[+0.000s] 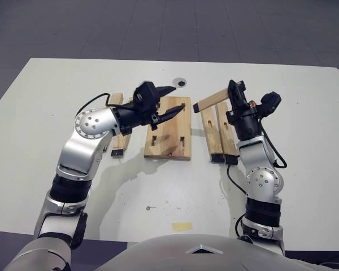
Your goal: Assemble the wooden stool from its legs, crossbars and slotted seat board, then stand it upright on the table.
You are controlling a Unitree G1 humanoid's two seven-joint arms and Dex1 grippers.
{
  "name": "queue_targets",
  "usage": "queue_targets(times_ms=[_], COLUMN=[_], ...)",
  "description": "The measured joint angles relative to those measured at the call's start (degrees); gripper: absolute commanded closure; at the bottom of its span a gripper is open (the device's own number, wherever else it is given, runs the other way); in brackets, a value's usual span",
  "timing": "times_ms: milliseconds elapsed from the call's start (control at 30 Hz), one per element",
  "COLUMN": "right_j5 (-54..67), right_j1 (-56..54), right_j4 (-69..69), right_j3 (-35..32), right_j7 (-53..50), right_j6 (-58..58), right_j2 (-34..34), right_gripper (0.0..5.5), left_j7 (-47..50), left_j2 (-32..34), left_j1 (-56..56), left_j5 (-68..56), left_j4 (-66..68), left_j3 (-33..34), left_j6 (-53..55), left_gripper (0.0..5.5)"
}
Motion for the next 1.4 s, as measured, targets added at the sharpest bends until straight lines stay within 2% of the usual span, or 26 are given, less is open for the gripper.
queue_targets(times_ms=[100, 167, 267, 433, 633, 900, 1067, 1400], right_j5=[-1.1, -1.7, -4.0, -7.6, -9.2, -0.5, -3.2, -6.8], right_j1=[1.5, 1.7, 1.8, 0.0, -1.7, -3.9, -3.9, -3.0], right_j4=[-0.3, -0.1, 0.8, 6.5, 9.5, 7.1, 8.6, 9.6], right_j3=[-1.0, -1.1, -0.4, 0.2, -1.9, -7.4, -7.6, -6.1], right_j7=[-2.3, -3.1, -3.6, -1.3, 0.6, 1.2, 0.7, 0.4], right_j6=[1.0, 1.5, 2.1, 1.3, 0.0, 2.4, 2.5, 2.2], right_j2=[-0.9, -1.6, -1.8, -3.2, -5.2, -5.1, -7.2, -6.7], right_gripper=[5.08, 5.08, 5.08, 5.08, 5.08, 5.08, 5.08, 5.08], left_j7=[8.3, 15.5, 23.9, 27.2, 29.3, 30.0, 30.4, 30.2], left_j2=[-3.8, -5.7, -6.4, -7.1, -8.2, -9.9, -10.3, -10.2], left_j1=[-4.3, -5.5, -5.2, -2.3, -0.4, 1.8, 2.8, 3.1], left_j5=[-6.8, -7.1, -2.0, 1.0, 1.8, 2.0, 2.1, 3.5], left_j4=[0.5, 2.3, 6.8, 8.0, 9.1, 9.1, 8.9, 9.6], left_j3=[8.7, 13.0, 14.5, 14.4, 14.3, 13.0, 12.4, 11.7], left_j6=[5.2, 6.0, 5.9, 5.1, 3.8, 3.3, 2.9, 2.7], left_gripper=[1.7, 1.37, 0.9, 0.12, 0.1, 0.1, 0.1, 0.1])
